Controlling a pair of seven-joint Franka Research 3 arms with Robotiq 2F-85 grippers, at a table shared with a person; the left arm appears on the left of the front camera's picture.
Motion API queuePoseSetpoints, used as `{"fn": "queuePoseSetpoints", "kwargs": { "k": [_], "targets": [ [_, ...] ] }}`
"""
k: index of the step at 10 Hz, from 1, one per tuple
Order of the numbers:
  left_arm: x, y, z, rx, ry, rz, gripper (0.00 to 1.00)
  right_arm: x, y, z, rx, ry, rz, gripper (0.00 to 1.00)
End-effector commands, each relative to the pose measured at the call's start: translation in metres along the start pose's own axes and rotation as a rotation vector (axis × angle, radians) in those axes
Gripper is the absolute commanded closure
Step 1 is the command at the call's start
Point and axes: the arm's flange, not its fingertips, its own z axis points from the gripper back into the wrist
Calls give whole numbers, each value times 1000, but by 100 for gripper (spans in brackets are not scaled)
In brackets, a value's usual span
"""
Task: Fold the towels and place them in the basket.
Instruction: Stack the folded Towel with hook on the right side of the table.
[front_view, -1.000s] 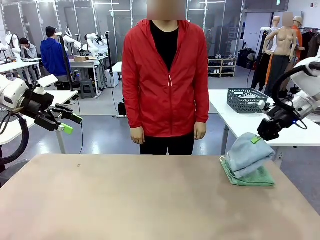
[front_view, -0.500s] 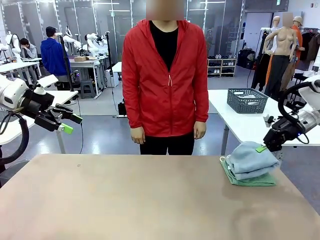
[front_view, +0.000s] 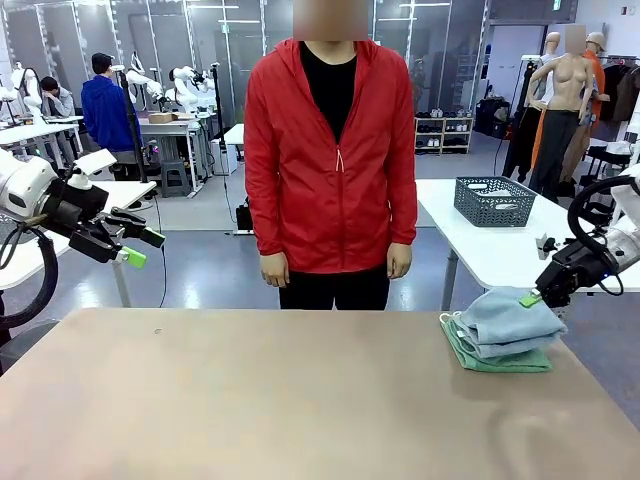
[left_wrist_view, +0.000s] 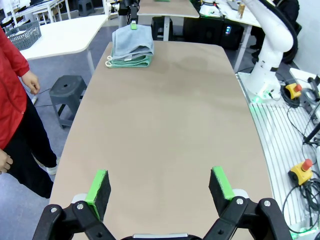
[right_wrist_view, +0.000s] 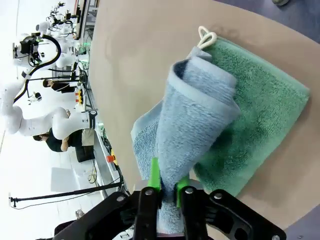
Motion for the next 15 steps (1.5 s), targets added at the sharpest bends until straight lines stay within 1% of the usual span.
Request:
{"fn": "queuePoseSetpoints", "kwargs": {
  "k": [1, 2, 3, 4, 5, 6, 7, 8, 9, 10, 12, 13, 14, 15],
  "targets": [
    [0, 0, 1, -3, 10, -5, 0, 16, 0, 9, 6, 3, -14, 53],
    [0, 0, 1, -3, 10, -5, 0, 17, 2, 8, -33, 16, -42, 72],
    [0, 0, 1, -3, 10, -5, 0, 19, 7, 7, -66, 38, -59, 33],
    [0, 0, 1, -3, 10, -5, 0, 22, 13, 6, -81, 62, -73, 52],
    [0, 0, 1, -3, 10, -5, 0, 24, 23, 6, -125, 93, -115, 13],
    [0, 0, 1, -3, 10, -5, 0, 26, 37, 4, -216, 111, -192, 32],
    [0, 0, 1, -3, 10, -5, 0, 27, 51, 2, -311, 126, -243, 0],
    [0, 0, 1, -3, 10, -5, 0, 28, 62, -2, -413, 139, -286, 12],
    [0, 0, 1, -3, 10, -5, 0, 29, 72, -7, -503, 144, -325, 0],
    [0, 0, 1, -3, 10, -5, 0, 31, 82, -12, -612, 131, -372, 0],
    [0, 0, 1, -3, 10, -5, 0, 34, 94, -19, -719, 120, -408, 0],
    [0, 0, 1, -3, 10, -5, 0, 32, 108, -25, -740, 112, -412, 0],
    [0, 0, 1, -3, 10, -5, 0, 25, 145, -32, -727, 76, -398, 0],
    [0, 0, 1, -3, 10, -5, 0, 11, 192, -36, -735, 25, -384, 0]
  ]
}}
